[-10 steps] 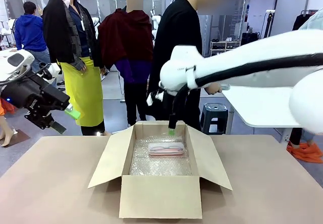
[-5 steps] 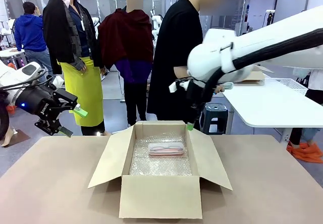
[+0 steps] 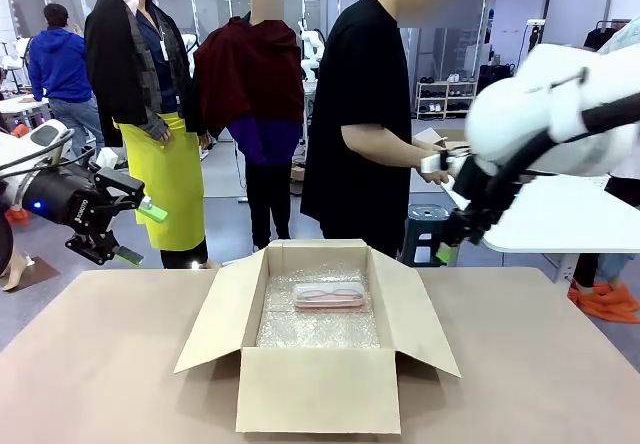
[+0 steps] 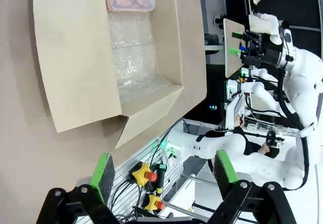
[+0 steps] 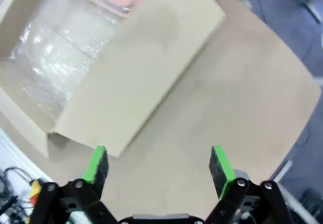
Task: Pack the glasses set securely to prepare it for shipping.
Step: Put the Glasses case from the right side of the table into the Package Box.
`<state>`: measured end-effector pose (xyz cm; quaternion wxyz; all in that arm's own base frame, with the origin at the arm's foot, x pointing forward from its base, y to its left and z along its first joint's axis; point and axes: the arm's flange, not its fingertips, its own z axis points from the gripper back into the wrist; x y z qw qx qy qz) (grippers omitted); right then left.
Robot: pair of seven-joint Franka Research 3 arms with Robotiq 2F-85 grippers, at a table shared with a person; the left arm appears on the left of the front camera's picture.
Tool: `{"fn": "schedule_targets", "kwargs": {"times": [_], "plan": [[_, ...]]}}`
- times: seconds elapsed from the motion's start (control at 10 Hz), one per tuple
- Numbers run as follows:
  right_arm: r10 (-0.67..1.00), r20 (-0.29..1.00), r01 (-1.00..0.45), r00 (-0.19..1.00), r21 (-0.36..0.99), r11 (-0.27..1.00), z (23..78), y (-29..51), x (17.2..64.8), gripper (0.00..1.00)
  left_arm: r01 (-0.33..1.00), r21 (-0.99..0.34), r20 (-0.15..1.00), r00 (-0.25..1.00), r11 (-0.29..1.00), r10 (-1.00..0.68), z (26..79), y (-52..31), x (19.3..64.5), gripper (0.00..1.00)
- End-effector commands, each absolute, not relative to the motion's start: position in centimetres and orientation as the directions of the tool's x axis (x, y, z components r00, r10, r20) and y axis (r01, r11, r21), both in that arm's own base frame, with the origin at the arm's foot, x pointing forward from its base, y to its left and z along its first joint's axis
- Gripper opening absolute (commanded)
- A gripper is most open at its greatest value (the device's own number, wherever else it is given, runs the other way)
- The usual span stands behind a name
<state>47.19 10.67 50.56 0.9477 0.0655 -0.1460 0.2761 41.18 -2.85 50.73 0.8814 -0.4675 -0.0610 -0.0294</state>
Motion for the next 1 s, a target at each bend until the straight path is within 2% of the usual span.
{"fn": "schedule_targets", "kwargs": {"times": [0.0, 0.2, 0.6, 0.9], "plan": [[0.297, 0.324, -0.322, 0.898, 0.025, 0.946, 51.1, 9.0, 44.0, 1.00, 0.089, -0.817, 0.128, 0.991, 0.570, 0.028, 50.6, -3.0, 41.5, 1.00], [0.122, 0.360, -0.149, 0.925, 0.049, 0.988, 51.2, 6.1, 40.9, 1.00, 0.089, -0.817, 0.128, 0.991, 0.570, 0.028, 50.6, -3.0, 41.5, 1.00], [-0.075, 0.398, 0.038, 0.914, 0.102, 0.994, 50.7, 2.9, 37.2, 1.00, 0.089, -0.817, 0.128, 0.991, 0.570, 0.028, 50.6, -3.0, 41.5, 1.00], [-0.012, 0.367, -0.030, 0.930, 0.108, 0.994, 51.0, 2.8, 38.3, 1.00, 0.089, -0.817, 0.128, 0.991, 0.570, 0.028, 50.6, -3.0, 41.5, 1.00]]}}
